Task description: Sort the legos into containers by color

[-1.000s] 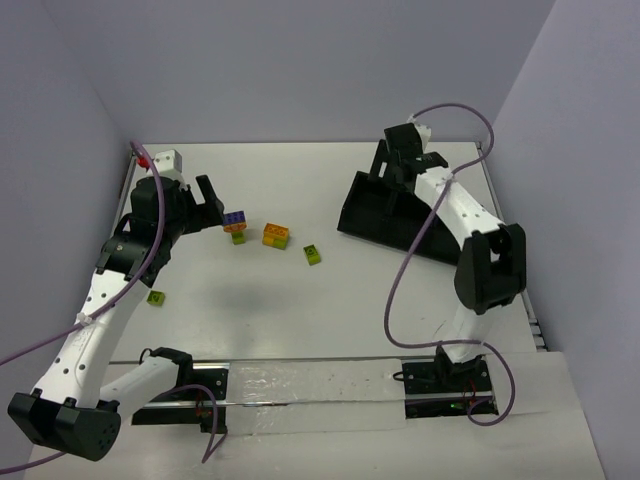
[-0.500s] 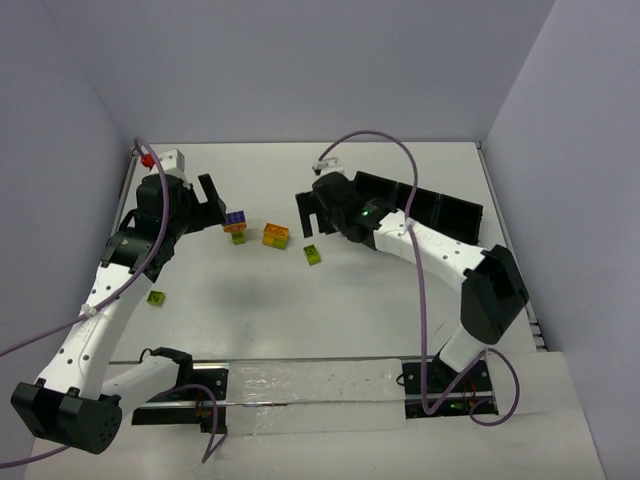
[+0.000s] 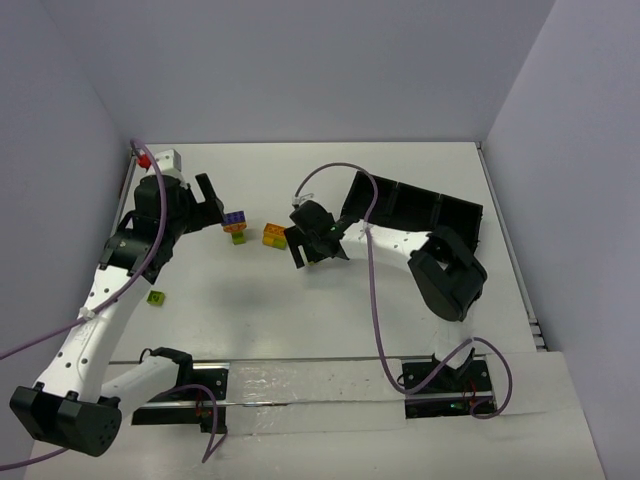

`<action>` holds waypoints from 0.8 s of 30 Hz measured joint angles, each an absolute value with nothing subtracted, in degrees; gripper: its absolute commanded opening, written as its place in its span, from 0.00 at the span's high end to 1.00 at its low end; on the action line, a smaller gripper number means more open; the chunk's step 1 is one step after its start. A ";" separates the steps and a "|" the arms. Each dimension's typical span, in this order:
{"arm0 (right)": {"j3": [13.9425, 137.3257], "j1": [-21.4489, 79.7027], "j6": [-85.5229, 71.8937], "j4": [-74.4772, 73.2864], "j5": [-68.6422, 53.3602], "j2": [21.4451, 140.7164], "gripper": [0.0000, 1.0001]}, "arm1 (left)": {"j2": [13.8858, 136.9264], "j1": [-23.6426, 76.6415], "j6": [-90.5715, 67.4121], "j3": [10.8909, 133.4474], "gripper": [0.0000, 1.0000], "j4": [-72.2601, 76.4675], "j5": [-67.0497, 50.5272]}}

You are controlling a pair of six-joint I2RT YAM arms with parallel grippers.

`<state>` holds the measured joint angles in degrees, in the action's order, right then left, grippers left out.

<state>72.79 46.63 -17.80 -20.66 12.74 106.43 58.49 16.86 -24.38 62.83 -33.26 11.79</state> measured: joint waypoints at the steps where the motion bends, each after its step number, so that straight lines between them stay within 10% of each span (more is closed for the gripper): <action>1: 72.79 46.63 -17.87 -20.65 12.77 107.24 0.16 | 58.33 16.86 -24.40 62.83 0.01 -33.27 11.81; 12: 74.98 46.63 -17.69 -20.14 13.52 112.52 0.28 | 57.59 16.91 -25.51 62.83 0.01 -34.71 14.70; 21: 75.75 46.57 -17.10 -18.98 15.44 113.68 0.78 | 57.78 16.91 -26.37 62.83 0.01 -36.65 16.71; 24: 75.01 46.49 -16.63 -18.43 14.57 112.24 0.80 | 57.92 16.95 -26.47 62.83 0.01 -36.69 16.77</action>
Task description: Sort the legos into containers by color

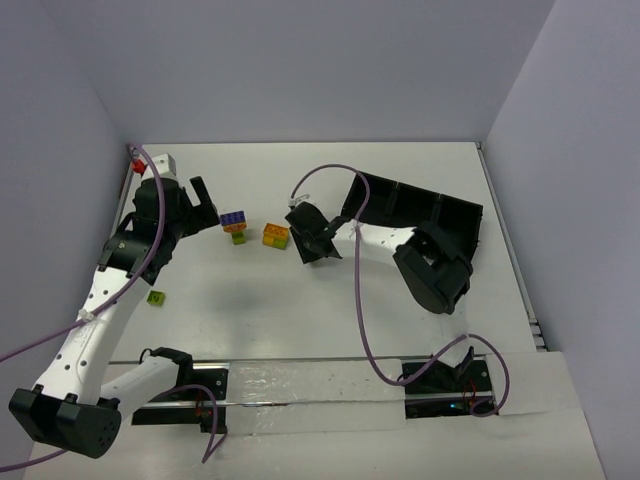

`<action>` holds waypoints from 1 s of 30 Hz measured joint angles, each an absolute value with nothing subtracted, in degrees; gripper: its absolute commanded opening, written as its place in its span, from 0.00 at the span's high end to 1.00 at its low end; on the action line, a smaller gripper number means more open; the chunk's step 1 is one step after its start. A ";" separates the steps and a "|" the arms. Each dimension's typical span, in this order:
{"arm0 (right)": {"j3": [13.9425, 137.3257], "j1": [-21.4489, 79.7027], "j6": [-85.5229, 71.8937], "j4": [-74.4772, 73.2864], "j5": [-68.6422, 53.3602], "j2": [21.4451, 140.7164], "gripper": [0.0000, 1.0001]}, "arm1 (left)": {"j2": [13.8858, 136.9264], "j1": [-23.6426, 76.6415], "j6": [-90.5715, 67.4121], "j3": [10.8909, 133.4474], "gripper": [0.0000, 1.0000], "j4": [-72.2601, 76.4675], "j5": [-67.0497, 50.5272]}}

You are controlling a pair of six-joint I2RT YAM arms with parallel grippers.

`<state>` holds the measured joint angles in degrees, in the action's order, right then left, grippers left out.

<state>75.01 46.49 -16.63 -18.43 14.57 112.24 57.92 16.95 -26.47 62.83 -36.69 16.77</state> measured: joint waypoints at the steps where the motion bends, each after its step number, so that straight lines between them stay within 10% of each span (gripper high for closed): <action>1: 74.30 46.46 -16.62 -18.43 14.05 110.86 0.80 | 58.05 16.95 -26.54 62.83 0.01 -36.71 16.78; 16: 59.45 28.76 -24.83 -24.57 16.78 77.25 0.79 | 62.69 16.95 -26.57 66.09 0.01 -38.21 16.45; 30: 54.58 0.74 -30.59 -31.30 19.28 69.76 0.76 | 66.92 16.95 -28.55 68.20 0.01 -38.17 14.94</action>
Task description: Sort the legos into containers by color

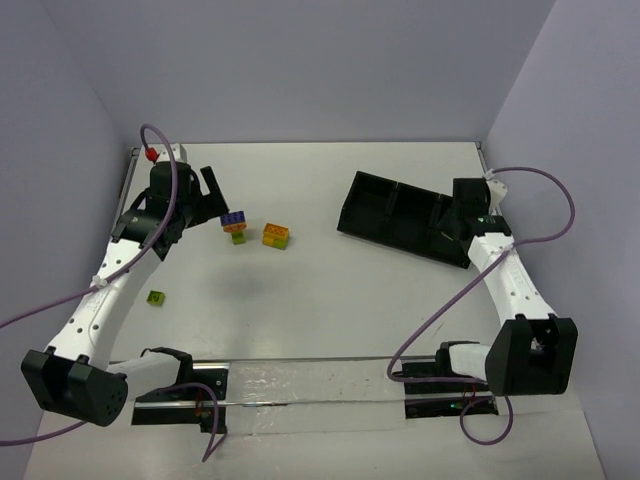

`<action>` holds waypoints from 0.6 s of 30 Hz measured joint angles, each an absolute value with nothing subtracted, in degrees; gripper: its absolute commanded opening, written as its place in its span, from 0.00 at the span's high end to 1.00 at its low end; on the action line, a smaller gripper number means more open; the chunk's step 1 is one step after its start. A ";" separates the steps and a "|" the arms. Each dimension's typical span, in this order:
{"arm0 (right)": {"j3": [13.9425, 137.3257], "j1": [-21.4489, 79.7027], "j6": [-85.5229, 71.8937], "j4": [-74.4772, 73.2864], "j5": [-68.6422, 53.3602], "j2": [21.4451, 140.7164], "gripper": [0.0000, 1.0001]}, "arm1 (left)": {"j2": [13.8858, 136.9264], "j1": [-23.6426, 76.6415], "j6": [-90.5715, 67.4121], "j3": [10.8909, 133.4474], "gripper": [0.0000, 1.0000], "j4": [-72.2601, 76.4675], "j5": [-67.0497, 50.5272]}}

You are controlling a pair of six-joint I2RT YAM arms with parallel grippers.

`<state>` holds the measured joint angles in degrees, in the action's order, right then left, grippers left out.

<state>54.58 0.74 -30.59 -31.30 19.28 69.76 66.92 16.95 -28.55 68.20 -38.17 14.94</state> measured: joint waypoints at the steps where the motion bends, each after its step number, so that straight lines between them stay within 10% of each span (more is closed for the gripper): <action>1: 54.59 -0.74 -30.51 -31.24 19.41 70.32 0.74 | 67.27 16.95 -28.75 68.40 0.01 -38.17 14.93; 11: 55.35 -7.05 -29.36 -29.07 19.23 77.68 0.14 | 69.19 16.95 -30.00 70.57 0.01 -38.33 15.15; 18: 56.79 -7.05 -28.91 -26.69 17.04 80.01 0.10 | 68.98 16.95 -32.30 70.30 0.01 -39.80 16.03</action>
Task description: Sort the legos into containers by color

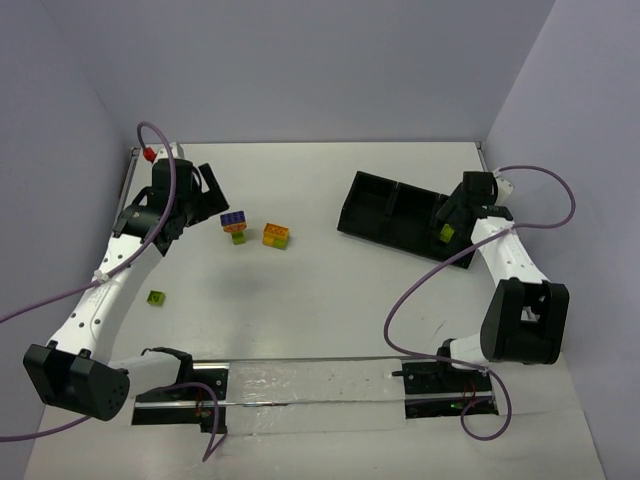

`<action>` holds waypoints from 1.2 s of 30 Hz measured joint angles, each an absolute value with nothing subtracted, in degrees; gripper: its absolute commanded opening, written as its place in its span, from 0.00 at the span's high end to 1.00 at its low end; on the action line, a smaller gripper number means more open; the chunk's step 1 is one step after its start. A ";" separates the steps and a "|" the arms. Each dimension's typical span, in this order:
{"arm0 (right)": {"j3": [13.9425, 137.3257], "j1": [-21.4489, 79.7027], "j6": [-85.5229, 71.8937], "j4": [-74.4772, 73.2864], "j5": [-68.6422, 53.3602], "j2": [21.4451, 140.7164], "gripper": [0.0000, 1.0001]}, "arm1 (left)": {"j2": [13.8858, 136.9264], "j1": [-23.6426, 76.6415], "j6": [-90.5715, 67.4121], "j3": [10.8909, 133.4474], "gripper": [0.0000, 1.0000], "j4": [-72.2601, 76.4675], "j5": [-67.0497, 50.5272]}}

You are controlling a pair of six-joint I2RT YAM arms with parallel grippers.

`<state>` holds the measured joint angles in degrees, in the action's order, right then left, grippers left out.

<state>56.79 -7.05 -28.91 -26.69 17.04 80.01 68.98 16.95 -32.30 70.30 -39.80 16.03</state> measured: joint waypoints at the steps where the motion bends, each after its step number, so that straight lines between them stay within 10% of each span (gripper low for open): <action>1: 56.87 -7.05 -28.91 -26.58 16.74 80.00 0.10 | 68.88 16.95 -32.56 70.12 0.01 -40.07 16.19; 36: 78.69 22.07 -27.35 -42.69 19.38 78.70 0.04 | 69.89 2.60 -67.13 45.67 0.01 -49.30 35.55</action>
